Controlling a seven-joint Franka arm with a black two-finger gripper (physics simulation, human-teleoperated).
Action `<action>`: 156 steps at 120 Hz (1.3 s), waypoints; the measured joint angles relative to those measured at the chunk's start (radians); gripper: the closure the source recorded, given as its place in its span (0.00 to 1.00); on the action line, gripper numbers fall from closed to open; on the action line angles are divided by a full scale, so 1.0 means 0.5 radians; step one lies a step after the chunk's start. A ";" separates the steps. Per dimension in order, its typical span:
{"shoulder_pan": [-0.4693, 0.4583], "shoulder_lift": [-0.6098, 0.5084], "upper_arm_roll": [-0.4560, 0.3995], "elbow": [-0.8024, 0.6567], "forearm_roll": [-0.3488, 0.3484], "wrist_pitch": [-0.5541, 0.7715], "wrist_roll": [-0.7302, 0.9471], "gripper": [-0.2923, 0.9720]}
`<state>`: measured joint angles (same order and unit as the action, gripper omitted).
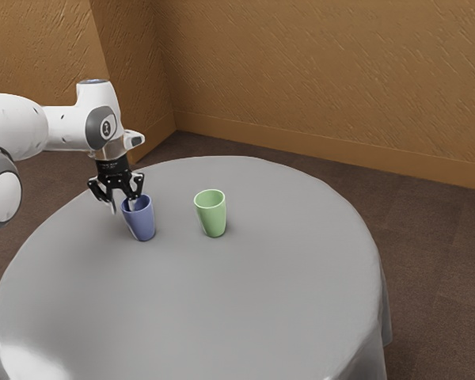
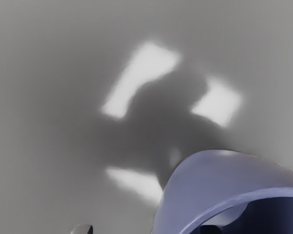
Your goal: Place the left cup onto the right cup
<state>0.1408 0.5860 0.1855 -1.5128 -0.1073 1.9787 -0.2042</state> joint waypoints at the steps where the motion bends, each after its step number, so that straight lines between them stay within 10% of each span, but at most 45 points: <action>1: 0.000 0.000 0.000 0.000 0.000 0.000 0.000 0.59; 156: -0.003 0.022 -0.012 0.006 0.004 0.000 -0.010 0.83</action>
<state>0.1395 0.5970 0.1797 -1.5098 -0.1054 1.9789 -0.2092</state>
